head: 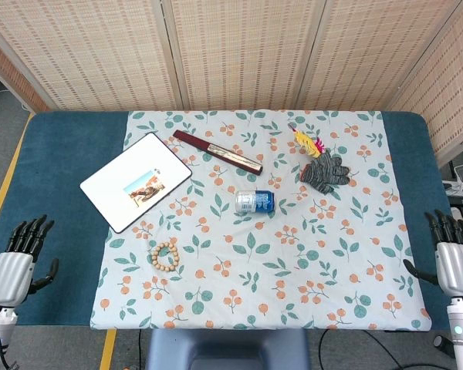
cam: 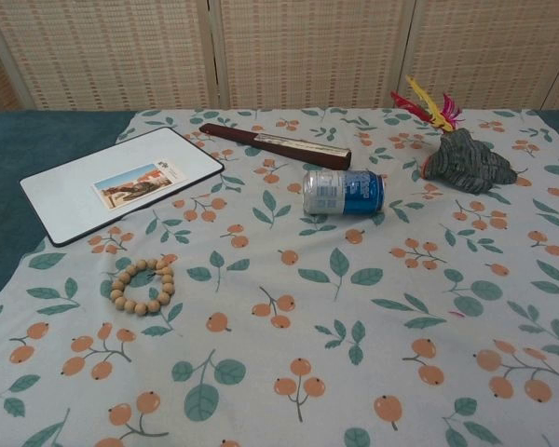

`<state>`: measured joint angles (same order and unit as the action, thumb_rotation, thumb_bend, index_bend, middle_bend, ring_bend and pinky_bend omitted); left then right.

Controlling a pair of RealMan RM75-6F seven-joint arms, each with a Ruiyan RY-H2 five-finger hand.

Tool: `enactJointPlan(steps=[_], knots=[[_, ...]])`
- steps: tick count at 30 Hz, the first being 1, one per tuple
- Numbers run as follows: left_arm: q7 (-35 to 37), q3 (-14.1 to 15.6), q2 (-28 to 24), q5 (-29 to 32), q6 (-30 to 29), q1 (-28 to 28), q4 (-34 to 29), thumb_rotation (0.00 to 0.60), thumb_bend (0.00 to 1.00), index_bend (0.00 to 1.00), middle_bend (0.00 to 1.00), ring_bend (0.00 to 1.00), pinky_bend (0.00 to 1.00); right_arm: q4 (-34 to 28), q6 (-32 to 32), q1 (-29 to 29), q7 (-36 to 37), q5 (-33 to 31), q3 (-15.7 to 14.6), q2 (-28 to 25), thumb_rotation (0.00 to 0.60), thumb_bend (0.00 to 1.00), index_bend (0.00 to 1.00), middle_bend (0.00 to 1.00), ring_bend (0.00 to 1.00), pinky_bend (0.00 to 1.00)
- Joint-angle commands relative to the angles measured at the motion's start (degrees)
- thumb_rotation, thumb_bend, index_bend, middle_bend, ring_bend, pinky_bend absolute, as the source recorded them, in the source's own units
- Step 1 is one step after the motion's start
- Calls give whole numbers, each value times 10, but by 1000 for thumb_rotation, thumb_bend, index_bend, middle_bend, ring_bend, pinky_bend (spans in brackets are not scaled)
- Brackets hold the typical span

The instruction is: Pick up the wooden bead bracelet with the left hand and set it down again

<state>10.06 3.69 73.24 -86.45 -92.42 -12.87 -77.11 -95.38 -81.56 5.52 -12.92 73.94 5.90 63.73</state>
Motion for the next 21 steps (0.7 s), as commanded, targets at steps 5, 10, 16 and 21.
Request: enactJointPlan(steps=[5,10,16,21], knots=[[44,17,-4,-56,33,-8,-35,600,490,0,7,1,0,3,-30,-7,4,46,-9,0,456,127,0,0,0,0],[36,34,27,-113,66,-29,-54,600,496,2,109,29,0,-1,-22,-7,5,51,-14,-3,454,127,0,0,0,0],[-81,18,85,-105,157,-66,-64,600,504,146,234,50,0,-9,-29,-11,19,63,-15,-11,453,127,0,0,0,0],[-157,1,135,-62,209,-74,-54,600,505,154,249,52,0,-7,-47,-17,27,77,-14,-11,453,127,0,0,0,0]])
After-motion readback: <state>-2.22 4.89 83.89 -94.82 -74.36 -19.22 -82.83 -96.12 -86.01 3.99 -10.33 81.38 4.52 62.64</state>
